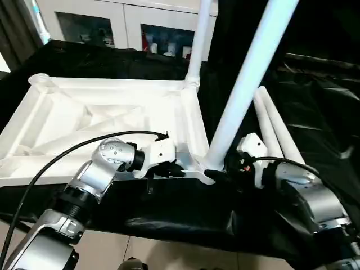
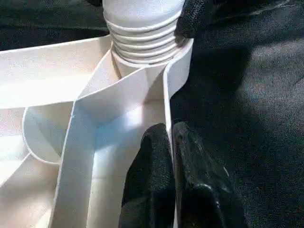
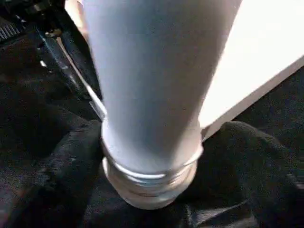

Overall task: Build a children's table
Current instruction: Rotate leg to tighten

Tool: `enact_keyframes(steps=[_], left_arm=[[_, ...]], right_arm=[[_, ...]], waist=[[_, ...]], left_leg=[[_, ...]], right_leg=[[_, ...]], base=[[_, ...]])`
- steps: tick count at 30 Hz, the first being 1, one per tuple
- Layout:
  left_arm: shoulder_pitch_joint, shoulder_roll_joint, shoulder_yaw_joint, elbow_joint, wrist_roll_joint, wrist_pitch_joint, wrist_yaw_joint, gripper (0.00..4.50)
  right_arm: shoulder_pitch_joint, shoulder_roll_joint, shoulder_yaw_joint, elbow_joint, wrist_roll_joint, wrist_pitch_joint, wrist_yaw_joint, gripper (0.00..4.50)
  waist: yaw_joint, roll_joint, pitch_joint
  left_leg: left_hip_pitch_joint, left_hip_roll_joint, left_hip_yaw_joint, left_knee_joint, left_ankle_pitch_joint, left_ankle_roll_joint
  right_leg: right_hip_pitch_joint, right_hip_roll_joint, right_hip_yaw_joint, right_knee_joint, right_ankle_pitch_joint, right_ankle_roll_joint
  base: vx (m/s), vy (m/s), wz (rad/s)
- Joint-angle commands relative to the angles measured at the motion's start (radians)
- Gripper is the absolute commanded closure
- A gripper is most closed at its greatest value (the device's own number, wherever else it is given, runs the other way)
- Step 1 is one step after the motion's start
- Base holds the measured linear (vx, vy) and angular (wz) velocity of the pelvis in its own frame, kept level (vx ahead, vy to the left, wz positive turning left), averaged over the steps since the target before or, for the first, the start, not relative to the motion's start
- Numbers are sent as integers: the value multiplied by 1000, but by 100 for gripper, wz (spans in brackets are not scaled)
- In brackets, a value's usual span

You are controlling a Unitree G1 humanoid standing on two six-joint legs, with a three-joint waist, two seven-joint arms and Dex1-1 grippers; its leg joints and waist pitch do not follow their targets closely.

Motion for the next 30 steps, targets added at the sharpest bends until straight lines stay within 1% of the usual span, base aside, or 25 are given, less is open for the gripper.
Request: enact_keyframes(steps=[1,3,4,5,8,11,12,13,14,19,20,21,22,23,24,25,26,27,28,29,30], left_arm=[[21,-2,-42,-25,8,6,-36,450],[22,0,-44,-29,8,10,-35,450],[23,1,-44,-31,8,12,-35,450],[24,1,-45,-32,9,13,-34,450],[26,4,-46,-36,10,18,-32,450],[27,6,-47,-34,12,18,-29,450],[26,6,-47,-33,13,18,-28,450],[26,7,-48,-33,13,19,-27,450],[26,7,-48,-33,13,19,-27,450],[20,2,-46,-14,30,39,6,450],[4,-24,-31,29,50,67,80,450],[-1,-34,-26,42,53,80,102,450],[-5,-41,-22,52,56,89,118,450],[-19,-61,-14,80,65,111,165,450],[-52,-108,1,141,83,155,265,450],[-62,-122,5,159,88,168,294,450],[-86,-158,16,198,95,197,358,450],[-111,-197,29,239,96,228,423,450],[-134,-231,38,274,95,253,468,450],[-160,-272,44,317,95,268,516,450],[-174,-292,44,339,97,273,541,450]], right_arm=[[-28,0,-7,16,-2,-14,-5,62],[-28,6,-5,23,-5,-19,-3,80],[-29,9,-4,27,-4,-22,0,80],[-30,11,-3,31,-3,-24,3,98],[-34,19,-3,45,-5,-37,2,115],[-38,24,-3,56,-6,-46,5,153],[-39,25,-2,60,-7,-48,7,153],[-39,26,-1,65,-10,-51,9,159],[-39,26,-1,66,-10,-52,10,166],[-35,43,-7,99,-22,-61,-31,174],[-44,79,-30,155,-35,-63,-116,175],[-48,92,-38,172,-38,-62,-143,175],[-51,100,-44,184,-40,-60,-163,175],[-60,127,-59,216,-43,-57,-215,175],[-87,186,-90,284,-49,-45,-339,176],[-96,204,-100,304,-51,-42,-376,176],[-119,245,-119,352,-52,-38,-460,176],[-145,286,-135,400,-52,-40,-542,176],[-171,321,-146,443,-54,-43,-609,176],[-206,364,-155,499,-55,-40,-684,176],[-225,386,-158,529,-56,-43,-716,176]], waist=[[3,-6,-76],[3,-4,-74],[3,-5,-74],[3,-5,-75],[4,-4,-77],[4,-7,-80],[4,-6,-80],[3,-9,-81],[3,-8,-80],[2,-8,-80],[-1,-9,-79],[-4,-8,-75],[-4,-10,-77],[-5,-10,-76],[-11,-8,-75],[-13,-7,-76],[-16,-8,-77],[-19,-9,-76],[-20,-6,-76],[-24,-7,-77],[-27,-5,-77]], left_leg=[[15,64,-31,-58,-159,47],[17,65,-32,-60,-184,30],[18,66,-32,-60,-189,26],[17,65,-33,-60,-190,23],[17,64,-33,-58,-177,22],[17,63,-32,-56,-164,27],[17,62,-32,-55,-157,33],[16,62,-32,-55,-156,34],[15,62,-32,-54,-157,36],[18,63,-33,-56,-180,21],[17,63,-33,-57,-192,12],[20,61,-35,-60,-229,-3],[21,62,-36,-60,-245,-11],[22,61,-36,-60,-256,-17],[24,63,-39,-63,-285,-37],[24,61,-41,-63,-291,-47],[25,61,-45,-66,-312,-60],[26,60,-45,-64,-321,-65],[29,59,-48,-63,-344,-74],[29,57,-49,-63,-354,-77],[29,57,-50,-64,-364,-77]], right_leg=[[49,-75,53,-61,-134,-223],[46,-75,54,-64,-178,-213],[46,-75,54,-64,-185,-212],[46,-75,54,-64,-186,-209],[46,-74,54,-59,-154,-211],[48,-72,53,-55,-121,-218],[49,-72,53,-54,-107,-223],[49,-72,53,-53,-105,-223],[49,-73,53,-53,-108,-226],[47,-74,53,-56,-137,-220],[46,-72,53,-57,-152,-216],[42,-73,52,-66,-212,-209],[43,-74,51,-67,-239,-203],[42,-75,52,-70,-261,-196],[38,-76,52,-76,-311,-182],[36,-77,52,-74,-320,-182],[37,-77,49,-80,-356,-169],[34,-76,49,-80,-369,-164],[30,-82,48,-86,-401,-162],[30,-80,46,-88,-418,-154],[27,-79,47,-92,-421,-147]], base=[[0,0,0],[0,0,0],[0,0,0],[0,0,0],[0,0,0],[0,0,0],[0,0,0],[0,0,0],[0,0,0],[0,0,0],[0,0,0],[0,0,0],[0,0,0],[0,0,0],[0,0,0],[0,0,0],[0,0,0],[0,0,0],[0,0,0],[-56,18,-3],[0,0,0]])
